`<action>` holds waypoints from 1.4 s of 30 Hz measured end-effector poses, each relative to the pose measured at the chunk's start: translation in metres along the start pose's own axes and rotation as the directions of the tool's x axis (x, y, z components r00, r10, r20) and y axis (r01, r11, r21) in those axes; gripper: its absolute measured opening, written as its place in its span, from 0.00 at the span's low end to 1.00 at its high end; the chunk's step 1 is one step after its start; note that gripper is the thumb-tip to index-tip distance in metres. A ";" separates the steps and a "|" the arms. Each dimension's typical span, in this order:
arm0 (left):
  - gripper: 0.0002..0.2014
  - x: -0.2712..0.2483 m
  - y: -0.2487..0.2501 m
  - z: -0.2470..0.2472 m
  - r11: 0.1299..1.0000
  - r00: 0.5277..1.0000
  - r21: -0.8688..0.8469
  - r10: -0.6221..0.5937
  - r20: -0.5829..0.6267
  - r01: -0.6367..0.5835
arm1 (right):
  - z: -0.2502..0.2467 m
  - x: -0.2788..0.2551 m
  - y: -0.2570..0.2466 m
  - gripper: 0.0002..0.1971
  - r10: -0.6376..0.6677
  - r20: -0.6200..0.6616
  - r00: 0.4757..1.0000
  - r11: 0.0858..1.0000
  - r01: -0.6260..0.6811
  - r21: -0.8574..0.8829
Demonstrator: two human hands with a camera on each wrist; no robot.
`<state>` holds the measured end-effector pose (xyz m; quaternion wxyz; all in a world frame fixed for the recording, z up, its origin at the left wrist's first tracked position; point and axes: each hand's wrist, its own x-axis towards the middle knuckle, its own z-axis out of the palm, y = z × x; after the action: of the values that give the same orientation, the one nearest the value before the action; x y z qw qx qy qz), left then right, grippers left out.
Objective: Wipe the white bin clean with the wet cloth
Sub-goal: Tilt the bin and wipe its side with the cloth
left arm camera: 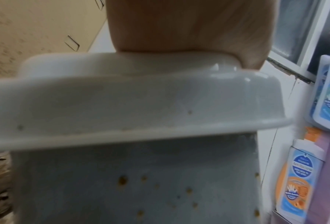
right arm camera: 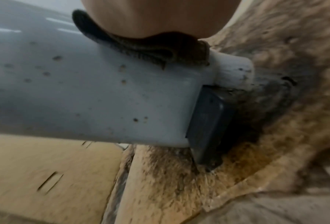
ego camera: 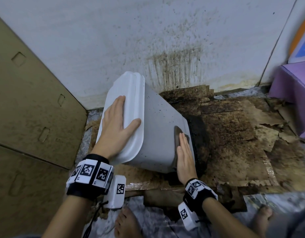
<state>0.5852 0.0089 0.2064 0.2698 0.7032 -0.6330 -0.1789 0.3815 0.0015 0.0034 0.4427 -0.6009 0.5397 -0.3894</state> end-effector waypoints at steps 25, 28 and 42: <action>0.45 -0.001 -0.002 -0.001 0.999 1.000 0.045 -0.021 -0.001 0.021 | 0.024 0.007 -0.085 0.33 0.033 0.040 0.999 0.999 -0.033 -0.002; 0.43 -0.001 -0.004 -0.001 0.999 1.000 0.049 -0.019 -0.001 0.019 | 0.029 0.004 -0.109 0.31 -0.071 0.108 0.992 0.997 0.070 0.009; 0.42 -0.002 -0.015 -0.005 1.000 0.999 -0.026 -0.014 0.032 0.015 | 0.009 -0.001 -0.024 0.29 -0.081 0.048 0.996 0.995 0.083 -0.049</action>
<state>0.5991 0.0128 0.2010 0.2674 0.7013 -0.6297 -0.2004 0.3976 0.0038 0.0239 0.4232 -0.6423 0.5141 -0.3797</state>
